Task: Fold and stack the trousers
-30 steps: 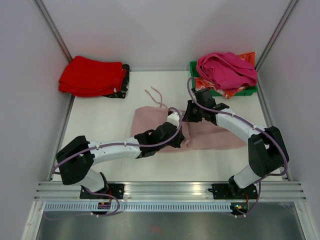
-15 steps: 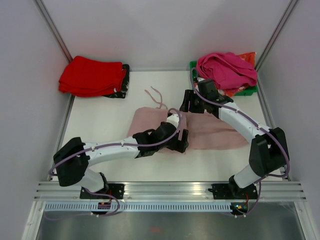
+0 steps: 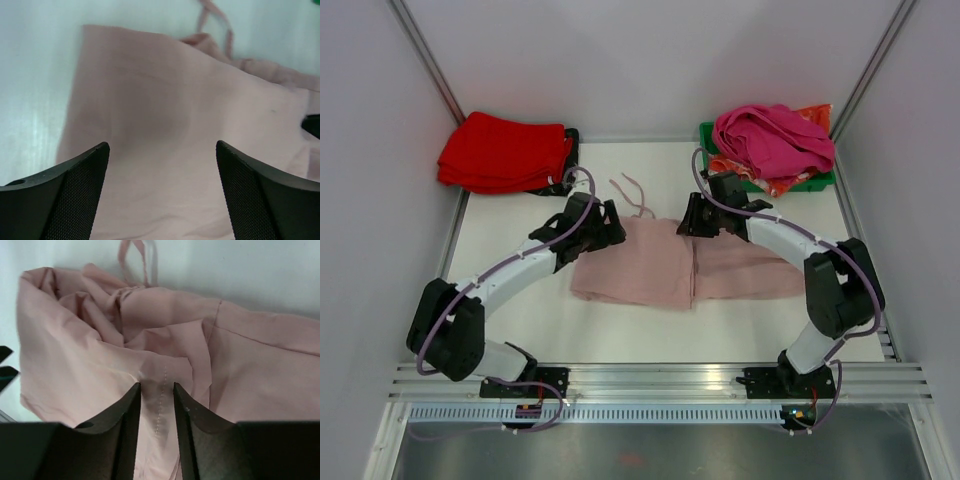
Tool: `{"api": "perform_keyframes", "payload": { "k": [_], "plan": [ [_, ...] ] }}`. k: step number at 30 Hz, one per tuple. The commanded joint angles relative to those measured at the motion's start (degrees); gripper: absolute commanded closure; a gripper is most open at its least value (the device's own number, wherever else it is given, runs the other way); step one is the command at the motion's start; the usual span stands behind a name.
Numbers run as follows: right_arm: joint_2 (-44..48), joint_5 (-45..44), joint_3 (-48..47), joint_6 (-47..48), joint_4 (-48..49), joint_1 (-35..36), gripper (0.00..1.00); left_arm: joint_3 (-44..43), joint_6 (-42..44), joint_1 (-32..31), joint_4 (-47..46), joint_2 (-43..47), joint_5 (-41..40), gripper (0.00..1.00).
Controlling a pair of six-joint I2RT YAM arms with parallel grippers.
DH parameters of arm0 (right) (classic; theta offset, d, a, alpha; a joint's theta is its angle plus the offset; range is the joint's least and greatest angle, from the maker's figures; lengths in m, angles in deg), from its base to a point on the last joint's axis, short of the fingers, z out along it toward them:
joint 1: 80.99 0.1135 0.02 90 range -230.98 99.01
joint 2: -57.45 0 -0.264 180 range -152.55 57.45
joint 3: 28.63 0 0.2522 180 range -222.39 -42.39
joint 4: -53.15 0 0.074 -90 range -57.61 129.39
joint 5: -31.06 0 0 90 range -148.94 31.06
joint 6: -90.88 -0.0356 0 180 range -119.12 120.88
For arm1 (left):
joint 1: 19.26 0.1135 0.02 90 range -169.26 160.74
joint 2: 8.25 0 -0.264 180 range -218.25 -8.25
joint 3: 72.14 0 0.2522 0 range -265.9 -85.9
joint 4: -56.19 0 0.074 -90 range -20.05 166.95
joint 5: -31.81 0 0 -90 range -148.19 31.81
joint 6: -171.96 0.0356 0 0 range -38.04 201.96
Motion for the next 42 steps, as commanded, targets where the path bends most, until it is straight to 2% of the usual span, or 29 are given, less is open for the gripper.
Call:
{"api": "perform_keyframes", "payload": {
  "k": [1,4,11,17,21,23,24,27,30,34,38,42],
  "plan": [
    [-2.99,1.10,1.21,-0.55,5.00,0.14,0.65,3.15,0.07,5.19,1.80,1.71,3.39,0.08],
    [-5.71,-0.30,0.86,0.86,4.66,0.14,0.69,5.97,1.04,6.17,0.74,1.37,3.65,0.07],
    [-7.13,-4.25,-2.13,3.14,1.85,0.14,0.70,9.48,-0.01,6.35,-1.27,-4.70,6.37,0.10],
    [-3.97,-7.70,-5.82,4.82,-3.51,0.05,0.69,10.89,-1.77,6.35,1.79,-2.69,1.37,0.10],
    [-0.37,-4.63,-8.54,5.43,-6.42,0.05,0.66,10.46,-0.55,6.35,3.99,1.61,-0.56,0.09],
    [2.44,-3.04,-8.64,4.91,-6.16,0.13,0.62,10.45,1.38,6.35,4.17,5.73,-1.70,0.07],
    [3.93,-2.17,-8.03,4.21,-5.37,0.14,0.56,10.71,2.78,6.35,3.21,7.15,-1.45,0.06],
    [4.91,1.35,-6.71,2.98,-3.79,0.84,0.51,11.86,8.23,6.70,0.14,10.41,1.18,0.02],
    [4.13,2.76,-6.00,2.45,-2.21,3.20,0.50,11.51,10.09,7.49,1.35,9.54,4.70,0.02],
    [1.14,2.77,-6.44,0.95,-0.27,7.77,0.54,13.43,5.80,8.80,2.77,8.22,6.63,0.02],
    [-1.94,-1.01,-5.21,0.77,0.78,8.05,0.56,18.88,2.71,11.35,0.31,9.62,11.10,0.02],
    [-7.63,-1.11,-4.24,1.39,2.45,8.05,0.59,21.70,2.27,13.20,-1.89,9.89,14.19,0.02]
  ]
}}
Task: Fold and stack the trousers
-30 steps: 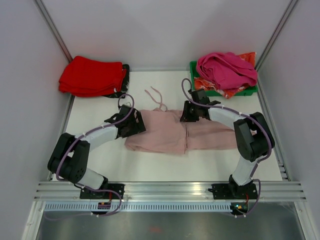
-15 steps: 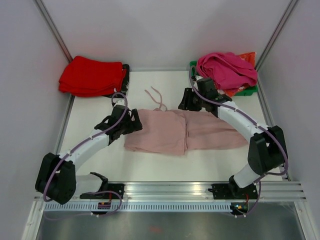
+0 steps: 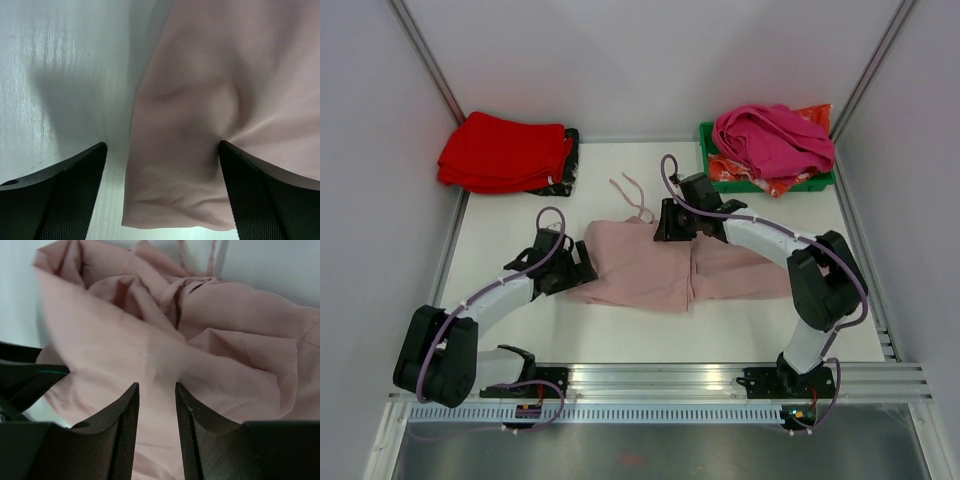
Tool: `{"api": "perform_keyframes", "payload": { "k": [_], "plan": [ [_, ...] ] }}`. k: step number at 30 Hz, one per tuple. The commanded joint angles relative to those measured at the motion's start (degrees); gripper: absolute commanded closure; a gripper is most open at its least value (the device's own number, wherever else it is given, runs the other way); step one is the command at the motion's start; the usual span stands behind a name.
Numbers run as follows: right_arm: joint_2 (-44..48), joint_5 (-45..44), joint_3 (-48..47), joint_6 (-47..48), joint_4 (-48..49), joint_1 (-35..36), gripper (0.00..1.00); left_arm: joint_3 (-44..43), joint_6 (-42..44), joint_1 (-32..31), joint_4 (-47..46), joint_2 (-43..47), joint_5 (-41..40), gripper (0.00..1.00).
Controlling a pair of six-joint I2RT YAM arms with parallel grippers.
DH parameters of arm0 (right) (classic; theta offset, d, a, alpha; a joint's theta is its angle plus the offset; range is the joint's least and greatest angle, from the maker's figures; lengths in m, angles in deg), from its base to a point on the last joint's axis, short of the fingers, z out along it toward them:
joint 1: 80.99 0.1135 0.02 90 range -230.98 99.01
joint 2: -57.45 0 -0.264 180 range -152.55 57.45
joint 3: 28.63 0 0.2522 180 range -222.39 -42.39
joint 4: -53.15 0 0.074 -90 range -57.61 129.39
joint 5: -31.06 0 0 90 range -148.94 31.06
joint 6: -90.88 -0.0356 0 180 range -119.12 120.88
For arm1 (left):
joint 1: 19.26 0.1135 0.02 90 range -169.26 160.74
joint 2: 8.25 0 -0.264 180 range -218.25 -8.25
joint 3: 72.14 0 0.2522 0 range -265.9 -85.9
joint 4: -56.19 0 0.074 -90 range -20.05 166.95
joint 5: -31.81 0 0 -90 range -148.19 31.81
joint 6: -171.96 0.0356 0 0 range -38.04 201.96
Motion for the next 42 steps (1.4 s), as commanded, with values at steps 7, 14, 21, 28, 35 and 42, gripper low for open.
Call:
{"api": "perform_keyframes", "payload": {
  "k": [7,14,21,28,35,42],
  "plan": [
    [-9.83,-2.40,-0.49,-1.00,5.94,-0.43,0.60,6.44,-3.66,1.07,-11.37,-0.24,10.62,0.03],
    [-8.78,-2.92,-0.66,0.85,4.02,-0.43,0.60,7.77,-5.07,1.34,-17.62,-2.52,12.91,0.04],
    [-4.03,-0.83,-6.81,0.85,0.50,-0.43,0.55,2.51,-4.10,7.03,-15.78,-6.38,14.31,0.05],
    [-3.41,2.26,-13.05,-1.61,1.02,1.76,0.46,1.53,-1.64,8.63,-18.32,-8.85,18.35,0.08],
    [-1.84,-6.33,-12.71,-1.62,-4.59,3.26,0.41,3.02,-0.50,8.63,-22.45,-9.73,21.35,0.12],
    [14.14,-16.90,0.02,-1.88,-12.33,-6.22,0.33,2.67,-0.85,8.72,-27.46,-13.95,24.51,0.41]
  ]
}}
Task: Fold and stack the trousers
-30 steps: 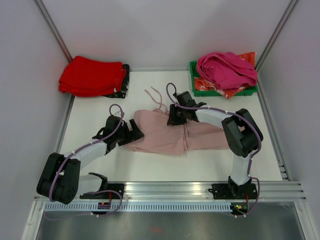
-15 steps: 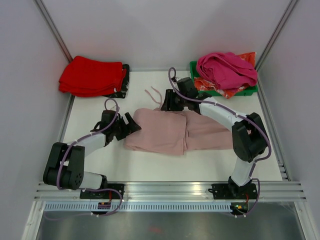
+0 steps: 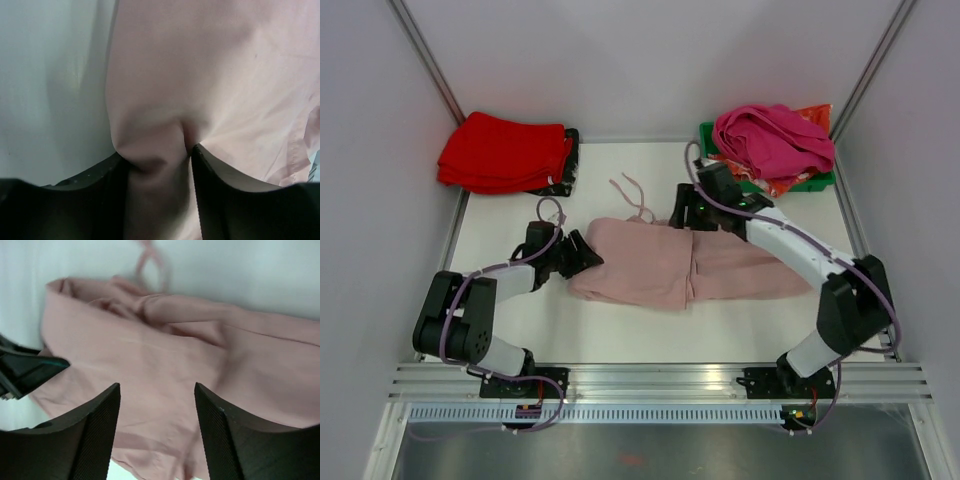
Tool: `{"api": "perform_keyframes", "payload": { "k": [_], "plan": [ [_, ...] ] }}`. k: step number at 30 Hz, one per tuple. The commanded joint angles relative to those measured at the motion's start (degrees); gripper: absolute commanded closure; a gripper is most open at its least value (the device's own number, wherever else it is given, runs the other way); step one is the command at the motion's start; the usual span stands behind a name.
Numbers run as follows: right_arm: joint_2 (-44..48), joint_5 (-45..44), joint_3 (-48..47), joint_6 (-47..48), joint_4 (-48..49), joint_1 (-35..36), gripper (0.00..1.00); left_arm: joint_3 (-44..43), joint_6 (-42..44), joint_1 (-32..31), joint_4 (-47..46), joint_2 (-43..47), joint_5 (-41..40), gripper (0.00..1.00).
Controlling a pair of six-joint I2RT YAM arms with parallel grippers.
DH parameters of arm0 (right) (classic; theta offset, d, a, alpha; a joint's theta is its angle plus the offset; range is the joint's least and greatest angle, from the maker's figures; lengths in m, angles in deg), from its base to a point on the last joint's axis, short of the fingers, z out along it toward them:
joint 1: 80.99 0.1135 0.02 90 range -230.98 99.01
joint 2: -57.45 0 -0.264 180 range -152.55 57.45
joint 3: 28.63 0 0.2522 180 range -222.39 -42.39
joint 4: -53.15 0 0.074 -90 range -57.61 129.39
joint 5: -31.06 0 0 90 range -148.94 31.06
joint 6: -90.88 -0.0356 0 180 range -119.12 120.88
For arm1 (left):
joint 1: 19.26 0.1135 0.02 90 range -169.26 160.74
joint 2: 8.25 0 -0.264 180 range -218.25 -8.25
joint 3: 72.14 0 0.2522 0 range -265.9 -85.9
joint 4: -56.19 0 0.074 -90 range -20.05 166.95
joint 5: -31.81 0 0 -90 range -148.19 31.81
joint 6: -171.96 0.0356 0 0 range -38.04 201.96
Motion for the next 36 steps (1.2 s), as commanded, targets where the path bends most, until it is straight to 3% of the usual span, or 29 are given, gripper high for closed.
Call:
{"api": "perform_keyframes", "payload": {
  "k": [1,2,4,5,6,10,16,20,27,30,36],
  "plan": [
    [11.63,-6.82,6.15,0.22,-5.46,-7.10,0.31,0.55,1.27,0.07,-3.40,-1.91,3.09,0.47],
    [13.24,-8.83,7.39,0.84,-6.17,-9.73,0.31,0.47,1.10,0.06,-3.92,-1.73,3.18,0.60],
    [16.83,-11.65,9.94,2.15,-8.36,-11.16,0.28,0.03,1.09,0.06,-3.23,-0.86,2.83,0.75],
    [17.55,-13.93,10.39,2.77,-9.25,-11.94,0.28,-0.76,1.53,0.06,-2.44,-0.24,2.39,0.93],
    [18.17,-14.82,10.92,2.86,-9.95,-12.39,0.27,-1.55,1.71,0.24,1.05,1.68,-0.48,0.98],
    [19.49,-15.36,14.25,1.28,-11.63,-15.37,0.24,-5.33,5.65,1.64,11.86,8.98,-8.94,0.98],
    [21.07,-6.76,17.51,0.76,-6.80,-16.96,0.25,-13.41,14.71,5.24,25.84,17.15,-20.63,0.98],
    [19.76,-1.31,19.62,-0.65,-3.20,-16.87,0.26,-19.65,16.64,5.95,33.24,17.78,-25.46,0.98],
    [15.55,2.57,24.97,-2.06,5.93,-14.68,0.35,-32.12,19.11,5.52,43.78,17.52,-29.16,0.98],
    [13.00,2.31,27.08,-3.02,9.09,-13.98,0.38,-38.98,18.93,2.89,48.79,14.62,-34.07,0.98],
    [8.16,3.01,29.73,-4.17,16.75,-12.84,0.45,-49.97,19.47,-12.05,54.59,6.03,-50.41,0.98]
  ]
}}
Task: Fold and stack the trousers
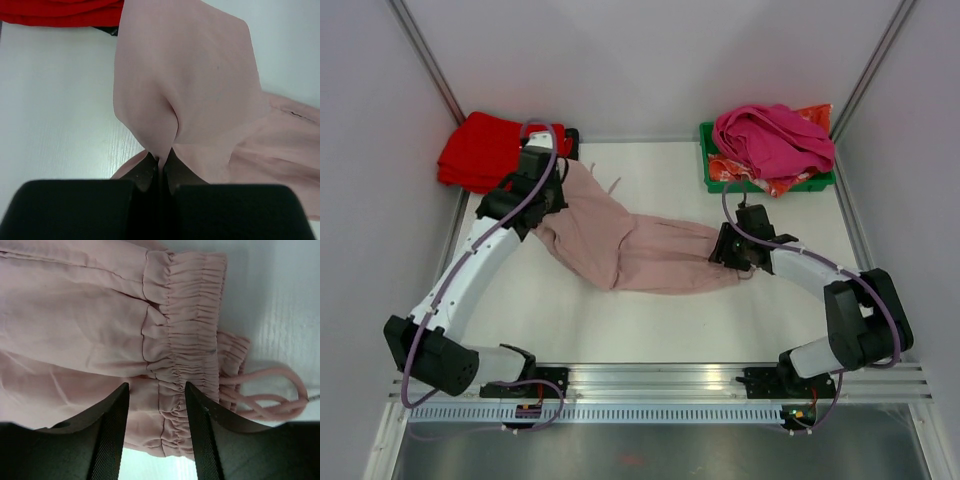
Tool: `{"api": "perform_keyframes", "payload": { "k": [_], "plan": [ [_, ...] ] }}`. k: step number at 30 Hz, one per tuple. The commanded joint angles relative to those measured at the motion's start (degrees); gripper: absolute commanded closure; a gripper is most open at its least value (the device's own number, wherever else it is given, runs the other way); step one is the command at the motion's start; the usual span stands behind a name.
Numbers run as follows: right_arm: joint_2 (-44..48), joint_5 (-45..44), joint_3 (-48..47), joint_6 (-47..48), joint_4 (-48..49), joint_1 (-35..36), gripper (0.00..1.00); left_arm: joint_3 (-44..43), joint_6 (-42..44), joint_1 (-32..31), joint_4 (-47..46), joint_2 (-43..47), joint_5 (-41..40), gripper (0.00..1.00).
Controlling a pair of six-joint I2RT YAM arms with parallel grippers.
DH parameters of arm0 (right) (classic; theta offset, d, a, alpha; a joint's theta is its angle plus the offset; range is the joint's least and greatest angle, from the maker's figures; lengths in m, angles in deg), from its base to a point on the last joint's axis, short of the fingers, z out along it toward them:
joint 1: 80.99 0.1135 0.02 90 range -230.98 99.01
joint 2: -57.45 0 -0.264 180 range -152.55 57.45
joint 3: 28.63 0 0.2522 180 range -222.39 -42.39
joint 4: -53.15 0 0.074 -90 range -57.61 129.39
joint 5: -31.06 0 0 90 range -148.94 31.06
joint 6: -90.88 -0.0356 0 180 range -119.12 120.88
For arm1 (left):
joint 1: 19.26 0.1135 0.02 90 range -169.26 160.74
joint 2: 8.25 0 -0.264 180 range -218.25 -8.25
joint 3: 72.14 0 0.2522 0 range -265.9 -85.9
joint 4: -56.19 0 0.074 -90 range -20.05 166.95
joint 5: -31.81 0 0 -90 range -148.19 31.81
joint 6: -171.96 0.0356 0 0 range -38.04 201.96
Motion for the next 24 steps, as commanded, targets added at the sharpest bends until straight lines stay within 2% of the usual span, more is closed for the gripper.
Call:
{"api": "perform_keyframes", "payload": {
  "k": [1,7,10,11,13,14,15,17,18,22,24],
  "plan": [
    [-2.68,0.89,0.09,-1.30,7.73,1.40,0.45,-8.03,1.48,-8.94,5.55,-6.10,-14.16,0.98],
    [-6.55,3.00,-0.96,-5.34,12.66,4.48,0.50,-19.73,-4.93,-20.13,11.62,-18.14,-23.31,0.98],
    [-6.30,1.78,-4.38,-6.05,8.98,4.39,0.49,-27.54,-7.22,-24.26,15.40,-24.73,-25.00,0.98],
    [-5.34,0.99,-7.00,-5.53,5.05,4.30,0.47,-29.83,-7.92,-25.40,16.89,-26.57,-25.70,0.98],
    [-3.75,-2.00,-9.30,-4.30,1.42,3.69,0.45,-37.82,-8.11,-28.48,21.27,-32.53,-26.93,0.98],
    [-1.74,-3.05,-10.97,-4.21,-1.99,3.34,0.41,-40.29,-8.37,-29.45,22.69,-34.40,-27.02,0.98],
    [-0.68,-5.15,-11.59,-4.03,-3.76,1.85,0.38,-44.66,-8.54,-31.03,23.75,-36.07,-27.02,0.98],
    [2.21,-7.36,-13.08,-4.03,-8.84,-0.69,0.35,-47.86,-9.42,-32.35,25.51,-39.93,-25.80,0.98],
    [3.01,-7.37,-13.35,-3.77,-10.09,-4.10,0.35,-49.44,-9.51,-33.23,25.17,-40.56,-24.49,0.98],
    [5.83,-6.05,-13.27,-1.40,-14.06,-12.65,0.35,-49.80,-10.74,-35.61,21.39,-41.88,-20.79,0.98],
    [6.45,-8.76,-12.74,-0.69,-15.11,-15.46,0.35,-49.89,-10.92,-37.36,19.11,-43.29,-20.43,0.98]
  ]
}}
